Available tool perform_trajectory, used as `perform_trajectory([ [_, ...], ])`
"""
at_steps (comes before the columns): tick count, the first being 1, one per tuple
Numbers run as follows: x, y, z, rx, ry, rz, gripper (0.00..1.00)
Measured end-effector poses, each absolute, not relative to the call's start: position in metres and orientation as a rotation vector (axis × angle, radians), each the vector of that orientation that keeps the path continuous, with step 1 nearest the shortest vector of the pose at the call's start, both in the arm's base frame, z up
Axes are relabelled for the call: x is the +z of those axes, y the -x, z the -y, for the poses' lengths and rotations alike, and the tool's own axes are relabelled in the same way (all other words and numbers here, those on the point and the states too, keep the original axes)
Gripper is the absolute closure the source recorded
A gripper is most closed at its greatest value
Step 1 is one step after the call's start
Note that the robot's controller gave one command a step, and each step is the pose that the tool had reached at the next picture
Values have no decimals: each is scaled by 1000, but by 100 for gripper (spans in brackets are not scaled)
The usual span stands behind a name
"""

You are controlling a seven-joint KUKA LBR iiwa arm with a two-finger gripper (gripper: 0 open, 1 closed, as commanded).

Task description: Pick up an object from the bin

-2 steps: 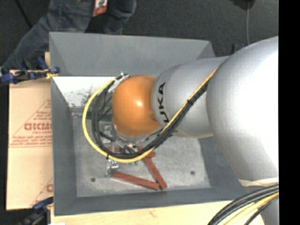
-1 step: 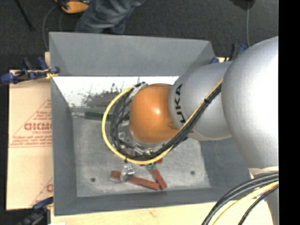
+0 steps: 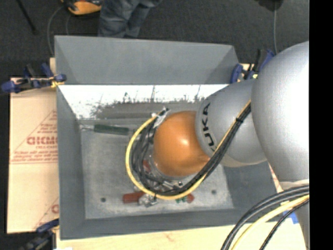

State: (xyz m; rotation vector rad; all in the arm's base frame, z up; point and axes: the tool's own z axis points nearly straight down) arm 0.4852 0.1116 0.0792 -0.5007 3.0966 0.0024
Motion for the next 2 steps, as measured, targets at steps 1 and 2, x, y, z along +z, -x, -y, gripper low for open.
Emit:
perform_trajectory([
  [1,79,-485,-112,3,499,-3097,100],
  [2,241,-496,-99,0,579,-3080,100],
])
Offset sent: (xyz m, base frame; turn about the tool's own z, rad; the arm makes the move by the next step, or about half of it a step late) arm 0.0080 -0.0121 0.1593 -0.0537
